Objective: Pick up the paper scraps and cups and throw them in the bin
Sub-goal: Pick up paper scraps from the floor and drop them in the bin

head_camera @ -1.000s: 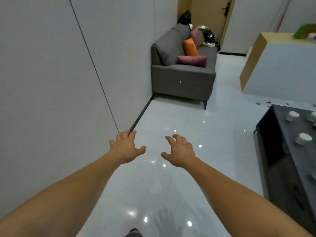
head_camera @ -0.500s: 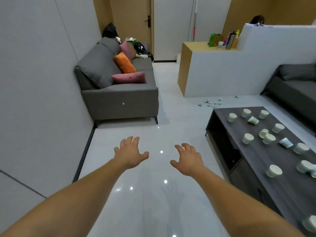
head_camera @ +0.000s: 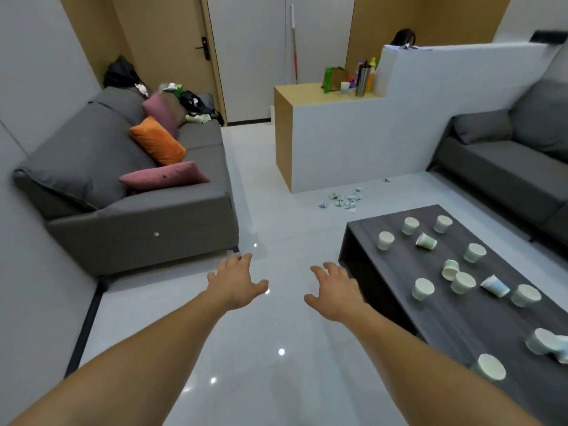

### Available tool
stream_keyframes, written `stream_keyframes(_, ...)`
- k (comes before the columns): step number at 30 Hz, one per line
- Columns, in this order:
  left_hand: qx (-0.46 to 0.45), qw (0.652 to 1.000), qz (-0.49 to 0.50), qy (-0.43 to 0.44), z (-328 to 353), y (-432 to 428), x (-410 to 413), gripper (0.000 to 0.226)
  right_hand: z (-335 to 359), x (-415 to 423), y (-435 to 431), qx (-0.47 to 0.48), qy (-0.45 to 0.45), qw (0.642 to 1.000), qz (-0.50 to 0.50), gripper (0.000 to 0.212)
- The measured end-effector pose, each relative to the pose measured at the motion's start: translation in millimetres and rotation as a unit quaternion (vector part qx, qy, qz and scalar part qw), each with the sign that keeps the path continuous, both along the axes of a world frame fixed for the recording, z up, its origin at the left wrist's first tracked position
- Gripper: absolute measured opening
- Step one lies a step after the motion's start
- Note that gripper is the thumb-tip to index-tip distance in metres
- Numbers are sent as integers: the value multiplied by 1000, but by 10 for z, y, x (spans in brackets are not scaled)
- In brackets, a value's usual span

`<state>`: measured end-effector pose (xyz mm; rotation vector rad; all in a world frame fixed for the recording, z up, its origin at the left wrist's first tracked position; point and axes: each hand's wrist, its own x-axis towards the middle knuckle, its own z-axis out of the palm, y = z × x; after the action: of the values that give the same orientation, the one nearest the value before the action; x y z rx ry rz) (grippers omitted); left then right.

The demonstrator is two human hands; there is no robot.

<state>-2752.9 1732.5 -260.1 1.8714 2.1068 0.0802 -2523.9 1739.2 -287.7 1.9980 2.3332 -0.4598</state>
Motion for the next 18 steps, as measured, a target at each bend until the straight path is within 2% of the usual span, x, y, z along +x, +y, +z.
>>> stream_keyframes(3, 25, 1000, 5, -16, 85, 621, 172, 83, 84, 181, 640, 11, -1, 1000, -2, 72)
stream_keyframes(10, -16, 999, 13, -33, -62, 1900, 235, 82, 0, 289, 1953, -12, -13, 1000, -4, 72)
stream_keyframes(18, -38, 997, -16, -72, -170, 3850, 117, 83, -5, 286, 3708, -26, -30, 999, -36, 72)
